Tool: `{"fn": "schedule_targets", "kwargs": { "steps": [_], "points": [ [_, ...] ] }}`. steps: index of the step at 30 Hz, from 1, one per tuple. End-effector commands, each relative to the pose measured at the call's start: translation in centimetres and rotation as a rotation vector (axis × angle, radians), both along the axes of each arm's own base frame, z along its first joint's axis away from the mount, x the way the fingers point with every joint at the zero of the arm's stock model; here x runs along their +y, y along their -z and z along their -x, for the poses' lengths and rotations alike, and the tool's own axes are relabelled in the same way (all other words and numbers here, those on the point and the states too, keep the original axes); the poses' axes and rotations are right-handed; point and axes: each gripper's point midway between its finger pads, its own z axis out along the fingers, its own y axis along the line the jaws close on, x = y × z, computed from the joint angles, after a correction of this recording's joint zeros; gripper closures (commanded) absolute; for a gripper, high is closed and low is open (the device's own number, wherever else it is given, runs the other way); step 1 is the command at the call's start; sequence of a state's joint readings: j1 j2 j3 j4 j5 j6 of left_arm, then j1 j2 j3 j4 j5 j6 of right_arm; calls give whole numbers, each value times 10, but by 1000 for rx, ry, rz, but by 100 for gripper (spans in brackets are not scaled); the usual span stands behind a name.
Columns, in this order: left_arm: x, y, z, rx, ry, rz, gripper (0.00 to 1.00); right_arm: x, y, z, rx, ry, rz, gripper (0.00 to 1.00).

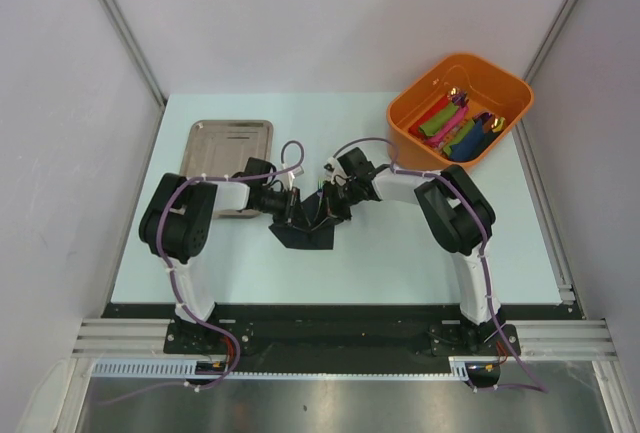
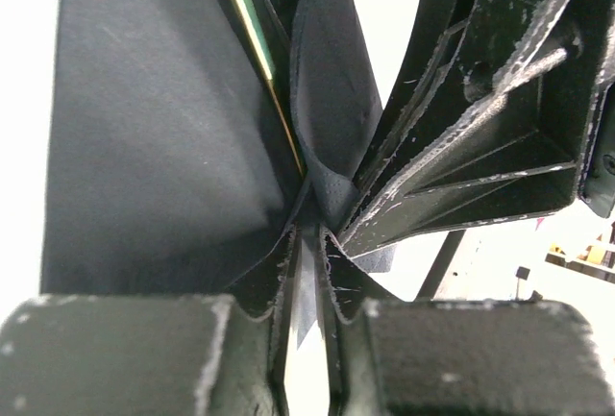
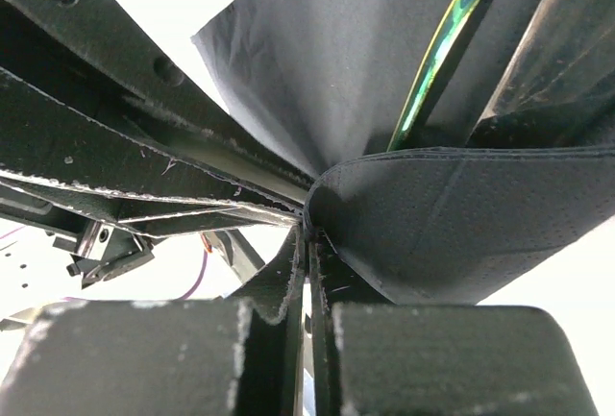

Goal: Place the utensils on the paper napkin and roll it up

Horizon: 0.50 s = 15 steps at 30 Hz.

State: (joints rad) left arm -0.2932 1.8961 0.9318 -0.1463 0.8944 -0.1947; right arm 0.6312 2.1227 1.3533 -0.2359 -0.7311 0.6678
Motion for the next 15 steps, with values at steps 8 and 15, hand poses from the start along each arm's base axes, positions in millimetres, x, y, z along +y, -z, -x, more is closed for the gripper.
{"fn": "schedule_targets", "kwargs": {
  "steps": [8,15],
  "points": [
    [18,-42,-8,-95,-16,46,74,15,-5,-7,-33,-9,-47,100],
    [28,-46,3,-117,-27,71,67,20,-2,-5,-30,-17,-52,100]
  ]
}}
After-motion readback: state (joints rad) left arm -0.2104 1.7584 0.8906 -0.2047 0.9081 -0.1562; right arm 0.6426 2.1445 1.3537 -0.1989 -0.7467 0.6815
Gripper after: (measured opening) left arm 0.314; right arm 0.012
